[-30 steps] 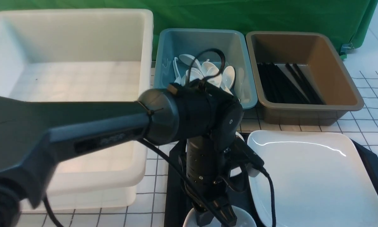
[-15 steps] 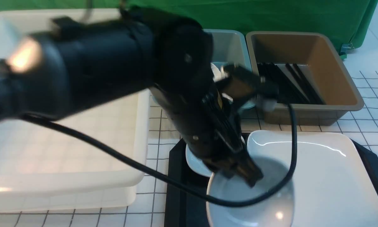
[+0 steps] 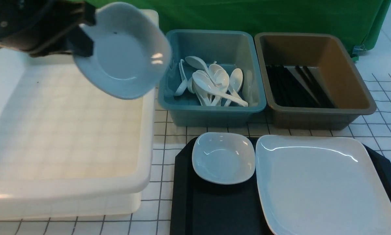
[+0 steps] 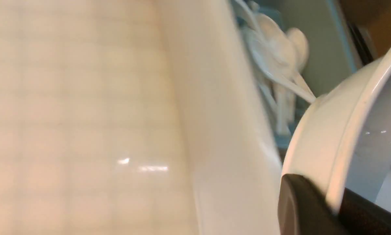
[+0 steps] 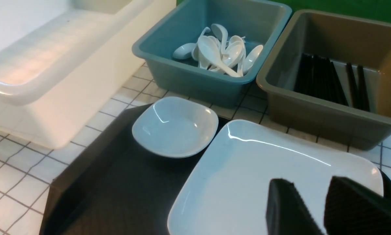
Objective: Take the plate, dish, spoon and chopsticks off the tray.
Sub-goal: Use the left arm to put the small plate into the large storage box on the left
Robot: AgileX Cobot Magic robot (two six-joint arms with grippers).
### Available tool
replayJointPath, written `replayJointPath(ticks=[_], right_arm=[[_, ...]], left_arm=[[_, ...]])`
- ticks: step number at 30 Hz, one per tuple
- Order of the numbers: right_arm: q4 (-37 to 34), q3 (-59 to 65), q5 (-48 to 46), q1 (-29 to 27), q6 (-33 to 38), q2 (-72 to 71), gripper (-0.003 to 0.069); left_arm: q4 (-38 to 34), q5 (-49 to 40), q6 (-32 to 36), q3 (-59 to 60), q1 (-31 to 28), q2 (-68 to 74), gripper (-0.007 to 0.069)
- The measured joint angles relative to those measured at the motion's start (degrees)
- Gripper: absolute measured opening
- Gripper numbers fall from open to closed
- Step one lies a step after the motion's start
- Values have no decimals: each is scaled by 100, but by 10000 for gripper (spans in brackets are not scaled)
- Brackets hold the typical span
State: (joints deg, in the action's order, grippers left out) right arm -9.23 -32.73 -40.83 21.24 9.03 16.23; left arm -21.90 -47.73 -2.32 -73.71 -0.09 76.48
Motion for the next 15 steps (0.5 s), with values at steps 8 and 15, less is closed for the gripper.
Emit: replayJointPath(ticks=[8,15], right_arm=[[0,0,6,0,0,0,212],[0,0,147,0,0,0,217]], left_arm=[[-1410,715,396,1505,-1350,290,15],[-1592,736,593,1792,-1350,771,15]])
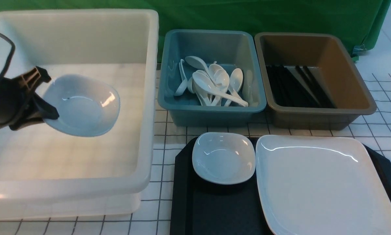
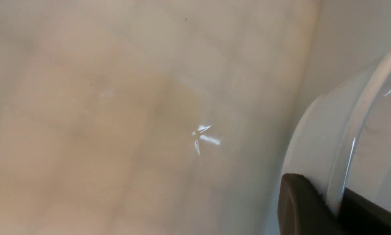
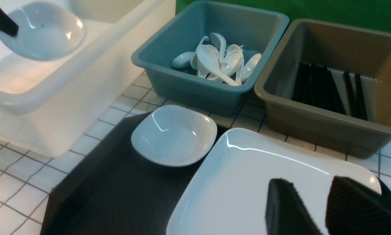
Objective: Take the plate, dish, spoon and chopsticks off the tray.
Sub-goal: Use the left arm to put the small plate into the large storage box on the left, then use the left arm to grab a small plate from the dinner plate
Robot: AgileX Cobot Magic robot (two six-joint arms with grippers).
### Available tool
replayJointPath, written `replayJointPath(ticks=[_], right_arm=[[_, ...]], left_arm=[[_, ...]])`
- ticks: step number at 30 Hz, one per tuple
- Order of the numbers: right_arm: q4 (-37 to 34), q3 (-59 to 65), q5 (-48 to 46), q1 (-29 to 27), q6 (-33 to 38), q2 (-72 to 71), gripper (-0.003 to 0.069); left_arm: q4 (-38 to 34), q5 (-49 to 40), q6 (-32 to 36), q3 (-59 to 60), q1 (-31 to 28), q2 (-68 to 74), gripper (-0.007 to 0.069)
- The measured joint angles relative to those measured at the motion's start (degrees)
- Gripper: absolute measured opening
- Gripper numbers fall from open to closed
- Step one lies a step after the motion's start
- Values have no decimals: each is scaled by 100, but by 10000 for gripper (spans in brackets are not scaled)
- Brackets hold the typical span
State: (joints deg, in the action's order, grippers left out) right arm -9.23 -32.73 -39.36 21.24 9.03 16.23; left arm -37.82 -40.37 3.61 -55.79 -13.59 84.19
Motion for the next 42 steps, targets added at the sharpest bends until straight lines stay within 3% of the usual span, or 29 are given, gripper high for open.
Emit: replayJointPath(ticks=[8,15,21,33,38,42], right_arm=[[0,0,18,0,0,0,219],[0,0,68,0,0,0,219],[0,0,68,0,0,0,228],[0,0,68,0,0,0,230],[0,0,62,0,0,0,230],[0,-81,-178,0,0,0,193]], left_arm=[[-159,-272,51,7,0,617,20],[-262,-113,94,7,193,918,83],[141,-186,284,7,533,1052,206],[701,-830,342,-460,549,1043,489],[897,-1383,342,-1051,549,806,509],[654,-1947,372,-1537,574,526,437]])
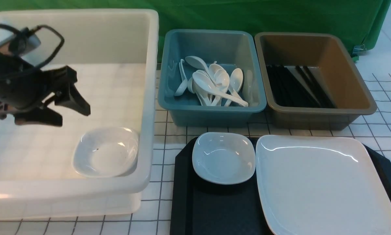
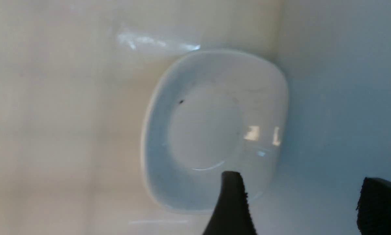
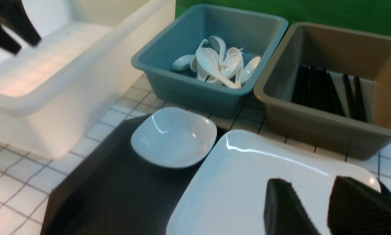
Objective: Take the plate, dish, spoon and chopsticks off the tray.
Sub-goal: Use the left arm to grab a small plate from the dinner plate
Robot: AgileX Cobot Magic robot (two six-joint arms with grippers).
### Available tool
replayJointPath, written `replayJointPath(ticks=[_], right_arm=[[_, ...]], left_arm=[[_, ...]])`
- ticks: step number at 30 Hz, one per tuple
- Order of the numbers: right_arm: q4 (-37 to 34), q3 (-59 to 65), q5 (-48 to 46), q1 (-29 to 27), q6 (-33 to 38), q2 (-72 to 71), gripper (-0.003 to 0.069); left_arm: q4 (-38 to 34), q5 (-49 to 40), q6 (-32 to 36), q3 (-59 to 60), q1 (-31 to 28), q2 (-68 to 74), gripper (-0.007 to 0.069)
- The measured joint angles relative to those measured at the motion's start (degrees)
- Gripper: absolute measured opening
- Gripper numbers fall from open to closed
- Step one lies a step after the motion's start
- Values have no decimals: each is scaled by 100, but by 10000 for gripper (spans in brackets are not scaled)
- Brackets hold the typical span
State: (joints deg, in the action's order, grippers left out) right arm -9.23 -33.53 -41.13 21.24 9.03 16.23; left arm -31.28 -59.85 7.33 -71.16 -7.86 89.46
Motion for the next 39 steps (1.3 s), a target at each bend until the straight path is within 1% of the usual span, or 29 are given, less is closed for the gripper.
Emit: replayJointPath(ticks=[2,4,5,6,8,10,11,13,14,15,16,17,19,20,21,22,23,24,25,26,27,28,30,32,34,39], right_arm=[[22,-119,-168,0,0,0,120],[114,-298,-303,0,0,0,34],[135,-311,-322,0,0,-5,29],[211,-414,-368,0,0,-5,15],[275,-490,-400,0,0,-5,12],[303,-511,-411,0,0,-5,12],[310,-511,-441,0,0,-5,12],[317,-511,-487,0,0,-5,12],[317,-511,-505,0,0,-5,12],[318,-511,-524,0,0,-5,12],[324,-511,-524,0,0,-5,12],[324,-511,-544,0,0,-5,12],[324,-511,-561,0,0,-5,15],[324,-511,-572,0,0,-5,16],[324,-511,-578,0,0,-5,17],[324,-511,-578,0,-6,-5,18],[324,-511,-578,0,-6,-5,19],[324,-511,-578,0,-6,-5,20],[324,-511,-578,0,-6,-5,20],[330,-511,-578,0,-6,-5,21],[330,-511,-591,0,-6,-5,23],[330,-511,-597,0,-6,-5,24],[330,-511,-604,0,-6,-5,28],[330,-511,-610,0,-6,-5,30],[330,-511,-610,0,-6,-5,30],[330,-511,-610,0,-6,-5,36]], left_arm=[[-256,-177,80,-134,153,-162,356],[-513,-277,206,-186,580,-338,214],[-520,-285,206,-193,632,-353,202],[-542,-312,326,-213,1124,-429,101],[-404,-324,496,-232,1868,-444,29],[-70,-308,529,-232,2606,-423,5],[206,-271,472,-232,3028,-386,-1],[855,-122,246,-232,3851,-274,-5],[1315,-30,142,-232,4157,-208,-3],[1823,112,27,-232,4446,-129,-1],[1930,143,-28,-232,4580,-89,0],[2690,352,-218,-232,5018,66,13],[3725,617,-516,-232,5508,288,39],[4108,708,-616,-232,5743,416,59],[4648,837,-698,-232,5950,547,91],[5042,934,-733,-232,6154,712,129],[5375,1021,-772,-232,6263,825,156],[5687,1118,-785,-232,6402,1030,201],[5849,1179,-787,-232,6443,1116,232],[5849,1179,-793,-232,6456,1147,240],[6111,1287,-799,-232,6514,1410,302],[6199,1331,-799,-232,6519,1525,340],[6470,1450,-799,-232,6519,1809,406],[6676,1607,-811,-236,6519,1984,451],[6886,1849,-831,-236,6519,2152,482],[7284,2238,-848,-236,6514,2393,498]])
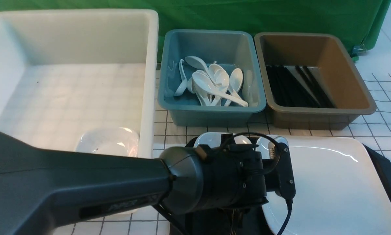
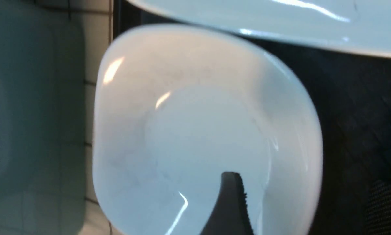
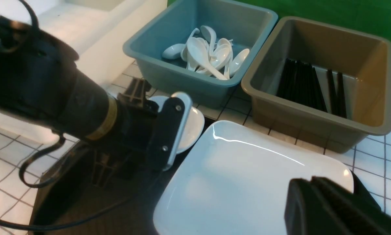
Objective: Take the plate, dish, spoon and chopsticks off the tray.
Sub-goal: Use the left arm to grab a small plate from the dinner plate
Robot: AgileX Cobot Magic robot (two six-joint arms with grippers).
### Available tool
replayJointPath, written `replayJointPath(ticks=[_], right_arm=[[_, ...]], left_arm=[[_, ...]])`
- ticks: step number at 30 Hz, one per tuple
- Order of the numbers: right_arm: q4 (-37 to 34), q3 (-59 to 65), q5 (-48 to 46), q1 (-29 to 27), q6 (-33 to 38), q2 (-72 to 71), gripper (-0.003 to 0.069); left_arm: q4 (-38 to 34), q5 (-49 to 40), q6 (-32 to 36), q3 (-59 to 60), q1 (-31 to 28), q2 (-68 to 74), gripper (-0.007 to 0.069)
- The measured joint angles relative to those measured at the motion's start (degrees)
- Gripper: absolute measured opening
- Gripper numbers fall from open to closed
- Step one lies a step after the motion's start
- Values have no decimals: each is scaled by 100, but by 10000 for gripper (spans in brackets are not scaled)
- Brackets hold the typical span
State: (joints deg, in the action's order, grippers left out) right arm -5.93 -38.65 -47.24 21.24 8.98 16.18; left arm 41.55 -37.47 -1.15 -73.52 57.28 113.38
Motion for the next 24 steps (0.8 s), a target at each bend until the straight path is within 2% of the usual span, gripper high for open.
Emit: replayJointPath(ticks=[8,14,18,22,23,24], right_arm=[[-7,0,-5,0,0,0,44],[-1,0,-5,0,0,0,50],[-7,0,-5,0,0,0,51],[-7,0,-5,0,-5,0,52],[-7,0,-5,0,-5,0,52],[-7,0,-5,0,-5,0,55]], left_arm=[[-55,313,-108,0,-265,102,451],[-692,429,-142,0,-692,140,383],[-867,541,-161,0,-786,142,356],[-1013,623,-166,0,-817,154,276],[-1029,624,-166,0,-817,154,276],[-1082,624,-168,0,-817,167,212]])
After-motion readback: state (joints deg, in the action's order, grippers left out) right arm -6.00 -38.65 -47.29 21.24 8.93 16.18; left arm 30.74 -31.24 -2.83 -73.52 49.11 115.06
